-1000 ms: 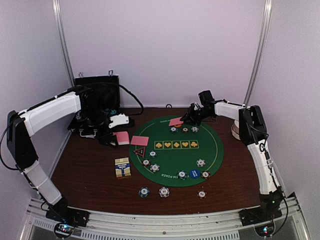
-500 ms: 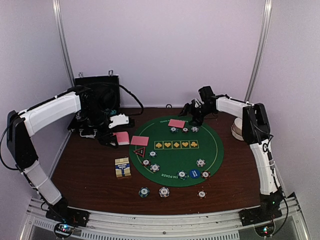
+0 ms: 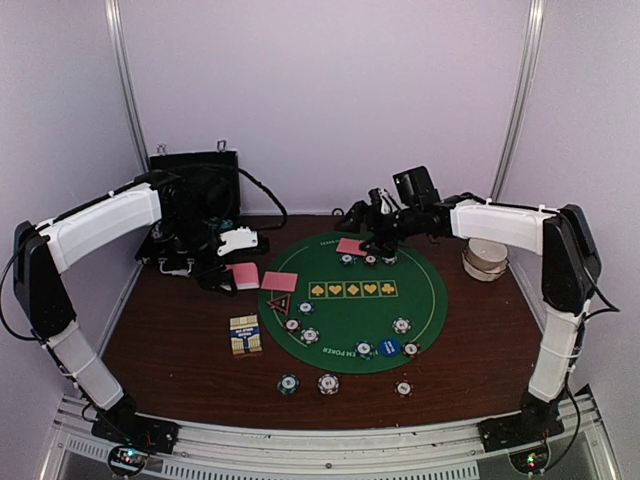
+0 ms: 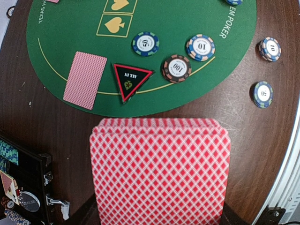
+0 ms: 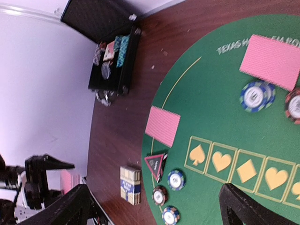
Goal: Distribute texas hold em gaming equipment
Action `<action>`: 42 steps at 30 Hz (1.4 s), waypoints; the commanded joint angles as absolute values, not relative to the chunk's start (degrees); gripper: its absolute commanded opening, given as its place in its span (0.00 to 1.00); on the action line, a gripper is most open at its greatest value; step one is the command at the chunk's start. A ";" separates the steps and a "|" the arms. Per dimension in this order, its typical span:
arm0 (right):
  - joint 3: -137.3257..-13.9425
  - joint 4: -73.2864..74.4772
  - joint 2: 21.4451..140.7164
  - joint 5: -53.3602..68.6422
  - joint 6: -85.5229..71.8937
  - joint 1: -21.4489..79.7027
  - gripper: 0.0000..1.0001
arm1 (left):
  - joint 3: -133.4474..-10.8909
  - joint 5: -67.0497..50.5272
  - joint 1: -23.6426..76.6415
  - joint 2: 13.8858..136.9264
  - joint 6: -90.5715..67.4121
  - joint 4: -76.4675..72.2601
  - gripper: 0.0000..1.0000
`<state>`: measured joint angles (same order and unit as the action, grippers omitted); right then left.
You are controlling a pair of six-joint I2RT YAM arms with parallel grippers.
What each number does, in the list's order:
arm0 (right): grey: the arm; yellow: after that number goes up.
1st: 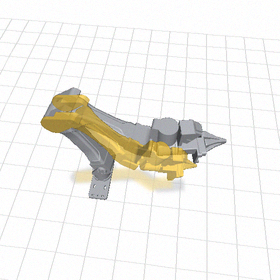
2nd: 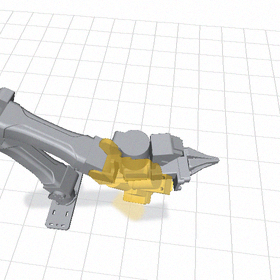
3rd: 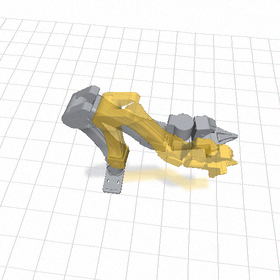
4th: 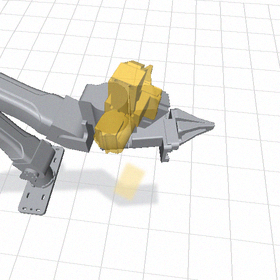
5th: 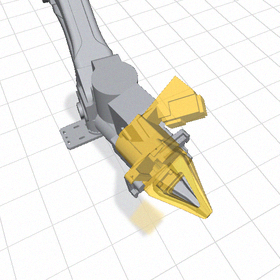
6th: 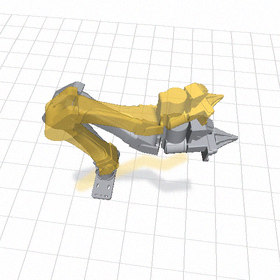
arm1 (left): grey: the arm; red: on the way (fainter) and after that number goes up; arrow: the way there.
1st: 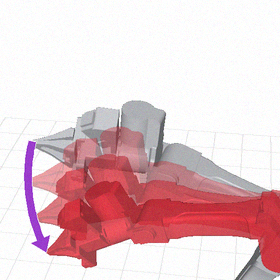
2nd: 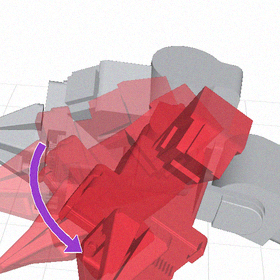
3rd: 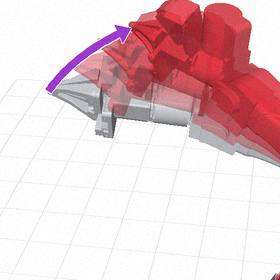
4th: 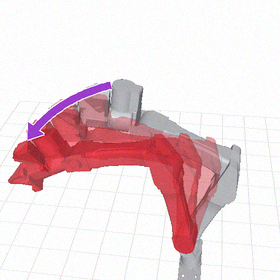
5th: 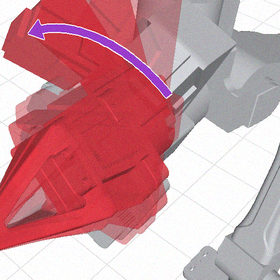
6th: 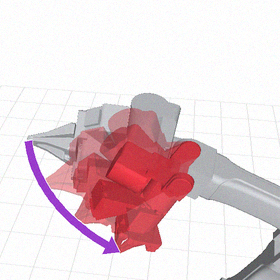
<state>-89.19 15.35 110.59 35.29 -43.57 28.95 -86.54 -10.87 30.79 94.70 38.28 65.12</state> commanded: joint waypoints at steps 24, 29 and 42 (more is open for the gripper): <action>-80.13 -18.17 113.01 41.16 -64.42 48.55 0.93 | -90.05 -16.02 30.41 93.66 35.20 65.68 0.00; -82.59 -20.49 115.90 43.59 -66.17 49.27 0.88 | -91.04 -16.63 30.41 94.19 34.84 66.05 0.00; -86.47 -26.75 120.70 47.07 -70.88 50.41 0.85 | -90.97 -16.92 30.41 94.26 34.89 66.62 0.00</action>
